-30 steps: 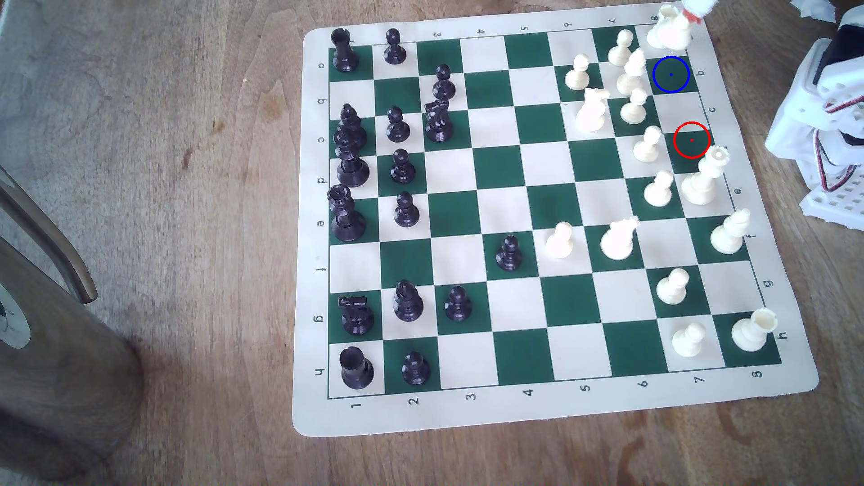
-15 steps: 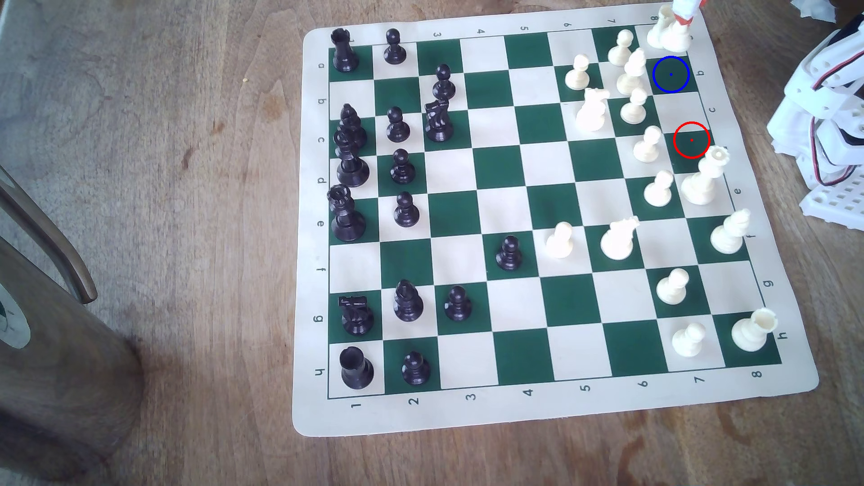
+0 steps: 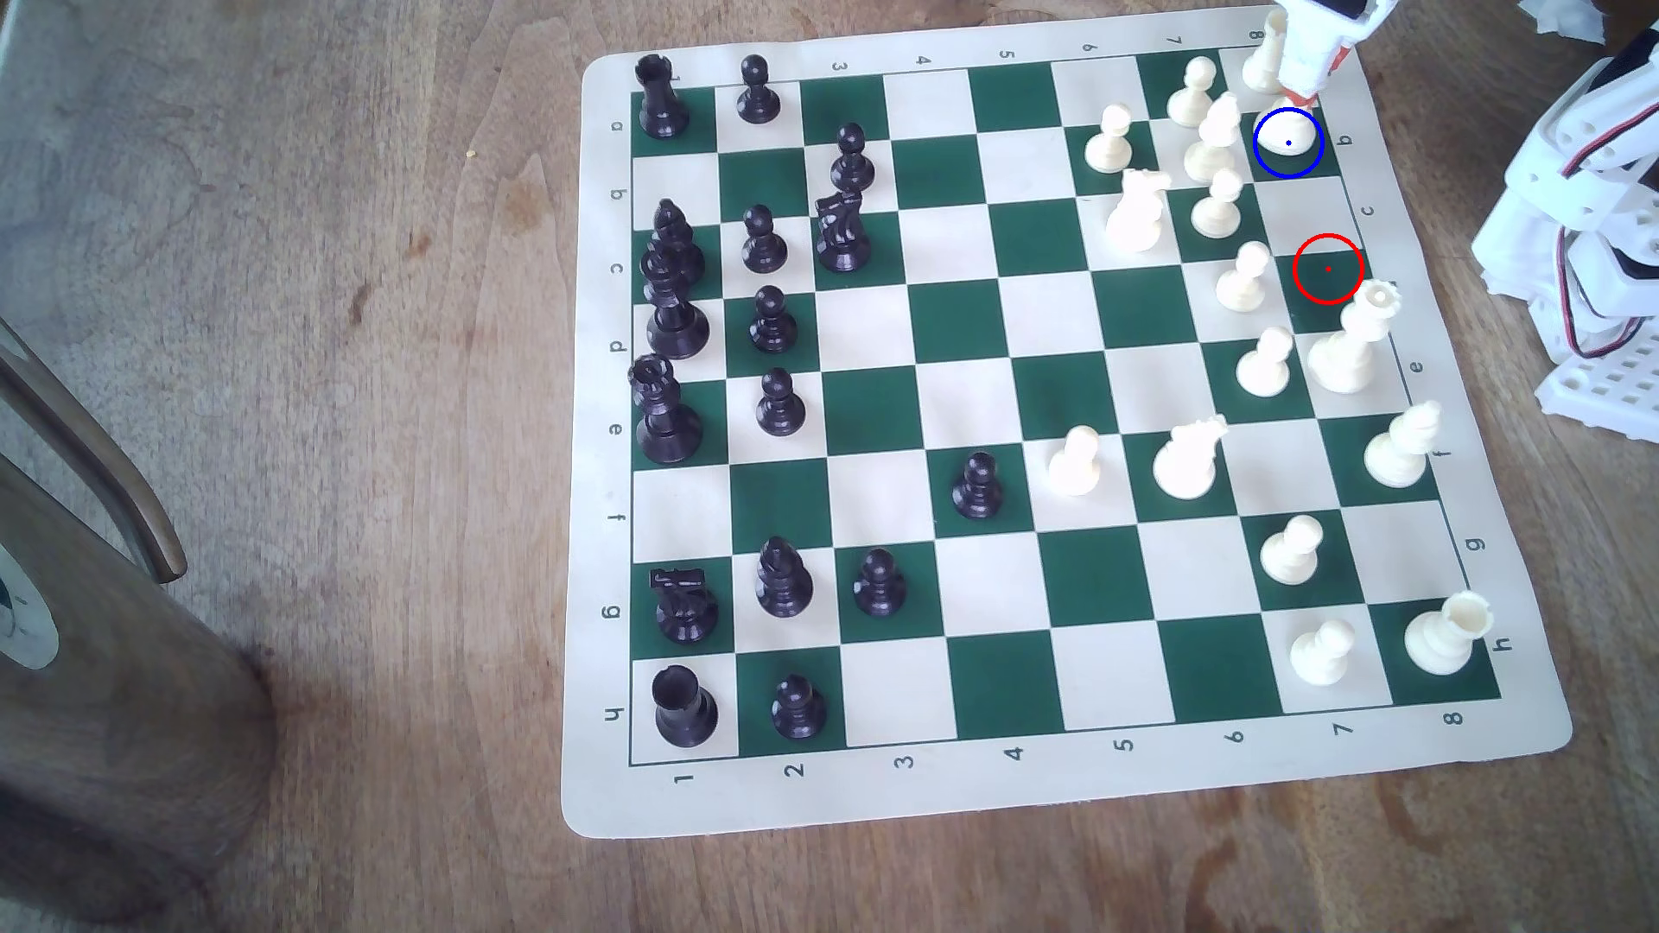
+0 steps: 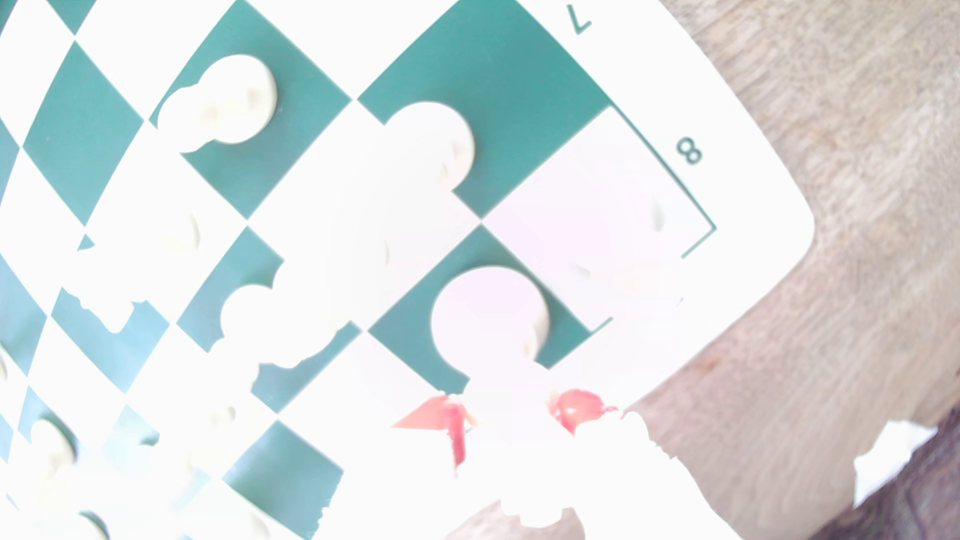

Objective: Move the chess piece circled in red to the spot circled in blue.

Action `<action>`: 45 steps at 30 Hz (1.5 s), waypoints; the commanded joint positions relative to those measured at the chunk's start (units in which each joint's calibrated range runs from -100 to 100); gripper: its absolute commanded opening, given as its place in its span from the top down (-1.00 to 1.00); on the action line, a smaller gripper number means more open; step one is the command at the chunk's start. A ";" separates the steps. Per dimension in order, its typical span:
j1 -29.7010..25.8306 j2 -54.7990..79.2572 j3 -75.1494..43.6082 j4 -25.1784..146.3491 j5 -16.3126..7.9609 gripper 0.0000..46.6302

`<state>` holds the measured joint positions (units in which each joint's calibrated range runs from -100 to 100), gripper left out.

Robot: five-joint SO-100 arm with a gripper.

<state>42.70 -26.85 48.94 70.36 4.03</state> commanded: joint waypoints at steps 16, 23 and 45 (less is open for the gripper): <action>-0.03 -3.03 0.20 -2.14 -0.98 0.20; -0.74 -9.22 -2.70 3.92 -1.27 0.19; -34.76 -55.15 15.34 -1.56 -12.94 0.18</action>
<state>11.87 -75.95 60.78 71.55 -8.08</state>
